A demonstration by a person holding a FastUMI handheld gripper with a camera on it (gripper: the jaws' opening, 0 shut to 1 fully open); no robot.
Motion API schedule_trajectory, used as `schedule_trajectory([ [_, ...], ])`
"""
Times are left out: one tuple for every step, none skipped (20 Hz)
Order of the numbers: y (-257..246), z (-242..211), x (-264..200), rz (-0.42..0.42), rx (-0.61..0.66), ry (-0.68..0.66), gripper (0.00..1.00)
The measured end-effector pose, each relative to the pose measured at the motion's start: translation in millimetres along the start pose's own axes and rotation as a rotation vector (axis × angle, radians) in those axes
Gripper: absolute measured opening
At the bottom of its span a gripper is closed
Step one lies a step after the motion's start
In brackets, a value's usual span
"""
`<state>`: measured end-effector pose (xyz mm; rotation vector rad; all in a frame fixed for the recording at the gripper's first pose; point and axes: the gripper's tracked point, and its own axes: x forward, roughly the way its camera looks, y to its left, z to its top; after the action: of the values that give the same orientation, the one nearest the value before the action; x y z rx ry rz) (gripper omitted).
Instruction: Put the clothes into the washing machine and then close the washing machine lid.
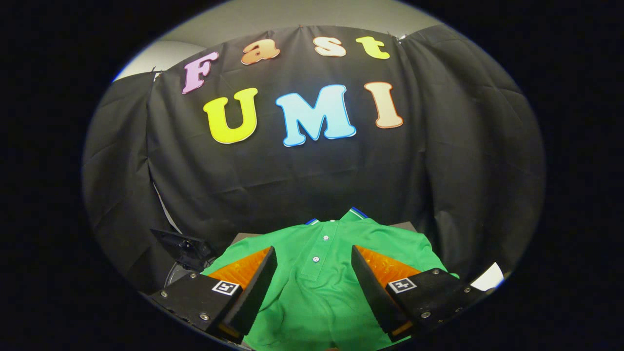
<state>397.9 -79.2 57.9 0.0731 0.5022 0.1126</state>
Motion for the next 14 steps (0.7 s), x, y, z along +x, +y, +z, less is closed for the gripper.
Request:
schedule_trajectory([
  [-1, -3, 7, -0.001, 0.010, 0.026, 0.95],
  [-2, -5, 14, -0.004, 0.016, 0.046, 0.95],
  [-3, -7, 19, -0.007, 0.016, 0.061, 0.95],
  [-5, -11, 25, -0.014, 0.011, 0.080, 0.95],
  [-7, -15, 30, -0.021, 0.001, 0.100, 0.95],
  [-10, -21, 34, -0.029, -0.009, 0.125, 0.95],
  [-12, -28, 38, -0.035, -0.018, 0.153, 0.95],
  [-15, -34, 41, -0.044, -0.025, 0.174, 0.95],
  [-16, -35, 44, -0.048, -0.036, 0.182, 0.95],
  [-18, -38, 47, -0.054, -0.047, 0.191, 0.95],
  [-19, -42, 49, -0.053, -0.055, 0.207, 0.95],
  [-20, -47, 51, -0.052, -0.059, 0.227, 0.95],
  [-20, -50, 53, -0.053, -0.060, 0.240, 0.95],
  [-21, -52, 54, -0.052, -0.059, 0.246, 0.95],
])
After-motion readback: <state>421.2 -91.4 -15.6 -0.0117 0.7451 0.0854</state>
